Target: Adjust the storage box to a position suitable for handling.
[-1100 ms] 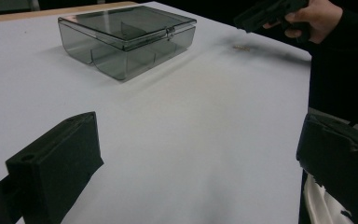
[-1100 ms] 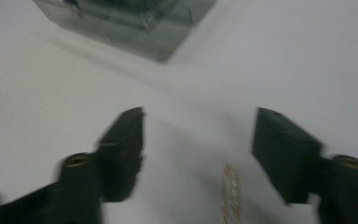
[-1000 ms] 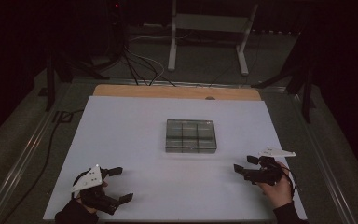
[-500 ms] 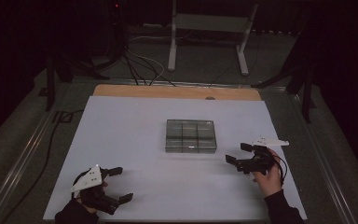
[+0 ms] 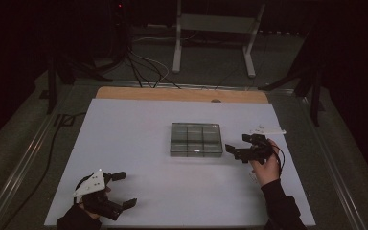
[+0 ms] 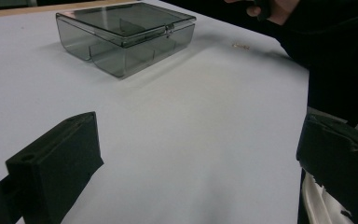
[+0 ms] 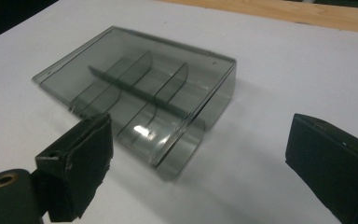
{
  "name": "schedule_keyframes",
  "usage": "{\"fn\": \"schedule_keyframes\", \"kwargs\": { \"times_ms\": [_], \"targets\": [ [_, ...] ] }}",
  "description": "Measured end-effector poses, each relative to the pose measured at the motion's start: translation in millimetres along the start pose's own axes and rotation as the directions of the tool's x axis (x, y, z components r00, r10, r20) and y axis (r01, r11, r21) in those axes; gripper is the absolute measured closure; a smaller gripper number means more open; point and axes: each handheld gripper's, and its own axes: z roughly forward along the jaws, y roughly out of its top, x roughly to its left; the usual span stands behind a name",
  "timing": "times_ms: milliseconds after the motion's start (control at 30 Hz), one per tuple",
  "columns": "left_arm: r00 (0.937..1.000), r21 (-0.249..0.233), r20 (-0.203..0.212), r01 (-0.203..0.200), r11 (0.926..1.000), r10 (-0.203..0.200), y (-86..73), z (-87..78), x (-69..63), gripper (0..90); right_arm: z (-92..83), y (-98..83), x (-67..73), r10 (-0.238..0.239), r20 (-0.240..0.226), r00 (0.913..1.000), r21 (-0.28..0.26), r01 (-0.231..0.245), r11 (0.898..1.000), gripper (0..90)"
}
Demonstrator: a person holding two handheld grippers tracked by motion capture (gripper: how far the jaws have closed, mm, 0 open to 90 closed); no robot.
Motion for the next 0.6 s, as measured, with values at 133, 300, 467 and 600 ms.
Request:
{"fn": "schedule_keyframes", "kwargs": {
  "times_ms": [133,300,467,600],
  "targets": [
    [1.0,0.002,-0.001,-0.001,1.0,0.001,0.2,0.1,-0.1,0.7,9.7,8.3,-1.2,0.014,0.045,0.9989,-0.007,-0.014,1.0,9.9],
    [1.0,0.002,-0.002,0.003,1.0,-0.003,0.3,0.0,0.4,0.7,20.7,15.7,-5.2,0.01,0.133,0.9911,-0.002,-0.01,1.0,26.3],
    [1.0,0.005,-0.002,0.001,1.0,-0.001,0.4,0.3,-0.1,0.7,31.4,19.5,-14.9,0.001,0.154,0.9881,0.049,-0.009,0.999,67.8],
    [0.9999,0.013,-0.007,0.013,0.9998,-0.013,1.8,0.9,0.4,0.7,45.1,17.7,-19.3,0.026,0.142,0.9895,0.121,-0.044,0.992,90.0]
  ]
}}
